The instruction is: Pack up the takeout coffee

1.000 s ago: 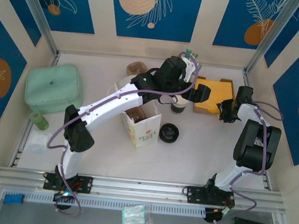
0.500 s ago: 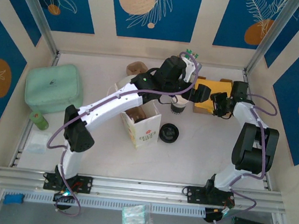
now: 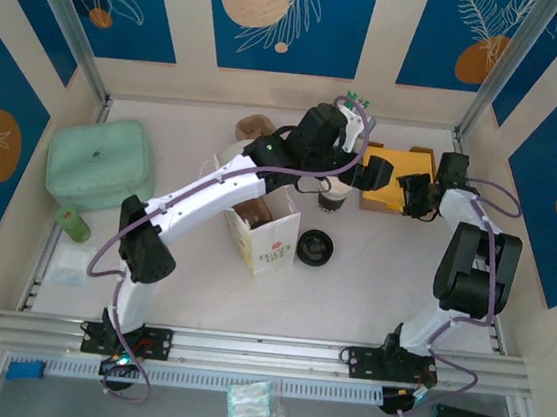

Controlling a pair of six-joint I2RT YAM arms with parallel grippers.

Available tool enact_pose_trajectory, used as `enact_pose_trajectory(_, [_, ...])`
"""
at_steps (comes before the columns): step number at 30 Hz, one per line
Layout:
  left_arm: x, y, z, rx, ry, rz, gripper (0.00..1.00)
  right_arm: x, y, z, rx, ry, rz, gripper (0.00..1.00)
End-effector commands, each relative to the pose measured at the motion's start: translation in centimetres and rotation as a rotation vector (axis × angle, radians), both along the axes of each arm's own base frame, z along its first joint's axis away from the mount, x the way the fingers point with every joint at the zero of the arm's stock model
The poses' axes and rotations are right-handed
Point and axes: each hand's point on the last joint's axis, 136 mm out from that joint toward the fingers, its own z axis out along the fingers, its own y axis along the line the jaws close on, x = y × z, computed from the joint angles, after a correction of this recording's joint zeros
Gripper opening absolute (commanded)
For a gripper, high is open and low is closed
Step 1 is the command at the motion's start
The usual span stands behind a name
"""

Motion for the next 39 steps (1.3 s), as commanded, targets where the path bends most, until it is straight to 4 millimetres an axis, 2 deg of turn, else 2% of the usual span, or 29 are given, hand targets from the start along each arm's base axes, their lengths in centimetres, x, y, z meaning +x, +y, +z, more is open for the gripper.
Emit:
enact_pose_trajectory(1, [0.3, 0.2, 2.1, -0.037, -0.021, -0.001, 0.99, 0.4, -0.8, -0.3, -0.015, 0.003, -0.012, 0.52])
enact_pose_trajectory(8, [0.3, 0.2, 1.9, -0.034, -0.018, -0.001, 0.99, 0.1, -1.4, -1.3, -0.010, 0.023, -0.022, 0.52])
enact_pose_trajectory(26, [0.4, 0.0, 1.7, -0.035, -0.014, -0.005, 0.99, -0.6, -0.8, -0.5, -0.001, -0.007, -0.011, 0.51])
enact_pose_trajectory(39, [0.4, -0.1, 1.7, -0.034, -0.016, -0.005, 1.00, -0.5, -0.5, -1.4, 0.001, 0.010, -0.009, 0.51])
